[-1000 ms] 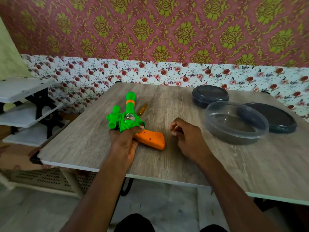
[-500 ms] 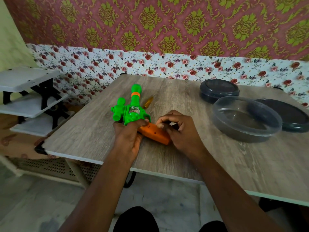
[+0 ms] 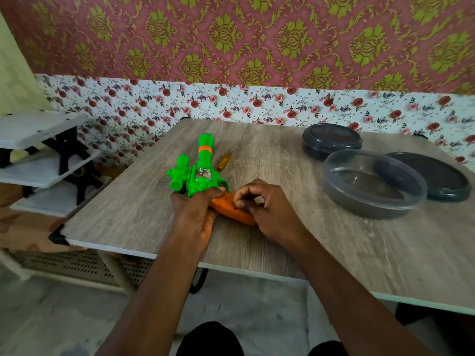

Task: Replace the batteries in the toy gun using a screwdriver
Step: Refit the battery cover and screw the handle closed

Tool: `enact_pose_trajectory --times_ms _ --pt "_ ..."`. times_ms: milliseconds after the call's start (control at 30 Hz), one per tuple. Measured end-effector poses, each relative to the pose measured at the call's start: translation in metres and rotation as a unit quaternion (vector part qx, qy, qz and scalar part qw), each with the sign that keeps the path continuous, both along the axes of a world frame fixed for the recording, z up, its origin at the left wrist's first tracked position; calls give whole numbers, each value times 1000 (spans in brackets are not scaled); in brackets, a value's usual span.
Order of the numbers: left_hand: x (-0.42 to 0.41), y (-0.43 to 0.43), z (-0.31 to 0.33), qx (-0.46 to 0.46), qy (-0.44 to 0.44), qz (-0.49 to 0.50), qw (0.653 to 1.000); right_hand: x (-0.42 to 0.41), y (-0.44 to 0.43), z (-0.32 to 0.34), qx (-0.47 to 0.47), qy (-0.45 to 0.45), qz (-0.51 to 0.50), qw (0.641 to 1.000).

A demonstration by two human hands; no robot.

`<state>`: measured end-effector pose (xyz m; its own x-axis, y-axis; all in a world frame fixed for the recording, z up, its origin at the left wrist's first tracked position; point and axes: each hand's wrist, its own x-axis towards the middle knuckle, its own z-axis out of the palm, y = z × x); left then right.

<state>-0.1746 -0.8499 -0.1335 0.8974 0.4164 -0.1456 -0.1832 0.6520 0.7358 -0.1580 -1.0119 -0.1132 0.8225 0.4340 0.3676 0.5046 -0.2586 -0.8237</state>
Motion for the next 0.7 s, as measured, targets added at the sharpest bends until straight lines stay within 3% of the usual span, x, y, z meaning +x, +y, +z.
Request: enact_pose_trajectory --times_ms 700 --pt "2 1 -1 2 -12 2 1000 0 0 3 -15 21 -9 1000"
